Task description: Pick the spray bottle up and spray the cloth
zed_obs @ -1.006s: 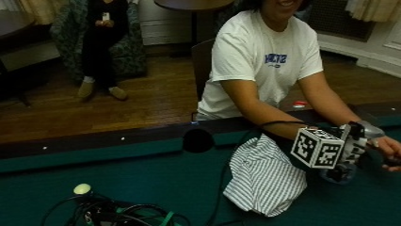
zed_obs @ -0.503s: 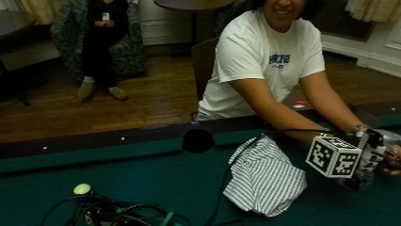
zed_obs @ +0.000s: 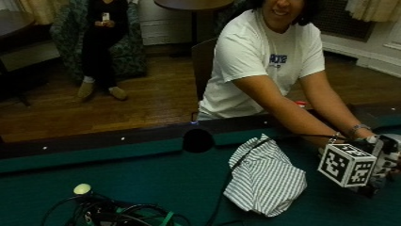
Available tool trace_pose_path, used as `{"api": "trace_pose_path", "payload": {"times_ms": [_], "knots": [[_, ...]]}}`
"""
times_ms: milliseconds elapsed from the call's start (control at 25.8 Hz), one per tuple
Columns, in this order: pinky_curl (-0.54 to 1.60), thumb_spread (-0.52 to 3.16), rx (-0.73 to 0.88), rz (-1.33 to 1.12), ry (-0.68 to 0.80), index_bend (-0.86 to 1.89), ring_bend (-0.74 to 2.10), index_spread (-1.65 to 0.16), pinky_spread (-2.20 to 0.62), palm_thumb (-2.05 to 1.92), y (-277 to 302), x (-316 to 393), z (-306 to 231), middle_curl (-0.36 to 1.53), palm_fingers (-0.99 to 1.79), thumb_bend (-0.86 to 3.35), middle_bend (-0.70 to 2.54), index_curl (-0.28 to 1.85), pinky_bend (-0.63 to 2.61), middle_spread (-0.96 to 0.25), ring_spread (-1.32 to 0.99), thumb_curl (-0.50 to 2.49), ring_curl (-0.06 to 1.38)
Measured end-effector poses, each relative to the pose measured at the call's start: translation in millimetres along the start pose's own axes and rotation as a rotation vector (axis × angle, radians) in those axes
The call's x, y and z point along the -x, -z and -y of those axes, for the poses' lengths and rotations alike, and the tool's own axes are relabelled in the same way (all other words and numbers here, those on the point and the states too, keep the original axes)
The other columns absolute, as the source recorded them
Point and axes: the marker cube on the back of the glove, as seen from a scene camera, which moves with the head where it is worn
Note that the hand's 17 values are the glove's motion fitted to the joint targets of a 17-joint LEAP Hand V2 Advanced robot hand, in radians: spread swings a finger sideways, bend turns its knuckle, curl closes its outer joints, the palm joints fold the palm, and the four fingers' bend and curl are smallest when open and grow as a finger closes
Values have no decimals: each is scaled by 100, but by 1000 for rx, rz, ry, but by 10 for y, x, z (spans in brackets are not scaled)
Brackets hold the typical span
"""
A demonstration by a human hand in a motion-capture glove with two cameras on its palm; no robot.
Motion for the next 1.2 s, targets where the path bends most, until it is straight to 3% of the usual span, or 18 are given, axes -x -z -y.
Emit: {"api": "trace_pose_path", "payload": {"times_ms": [387,696,967,1199], "knots": [[43,30,196,37,-132,34,76,-28,-31,89,44,-31,-108,56,131,-4,71,65,47,-19,-19,83,49],[38,64,303,-12,-188,22,63,-30,-13,75,75,-226,-256,50,99,-7,59,59,27,-19,-18,73,44],[40,79,443,-302,-122,13,44,-36,4,54,270,-333,-459,42,56,-8,33,54,32,-18,-16,59,41],[38,85,411,-457,-43,10,35,-39,13,48,572,-216,-477,38,42,-6,25,44,34,-20,-18,53,35]]}}
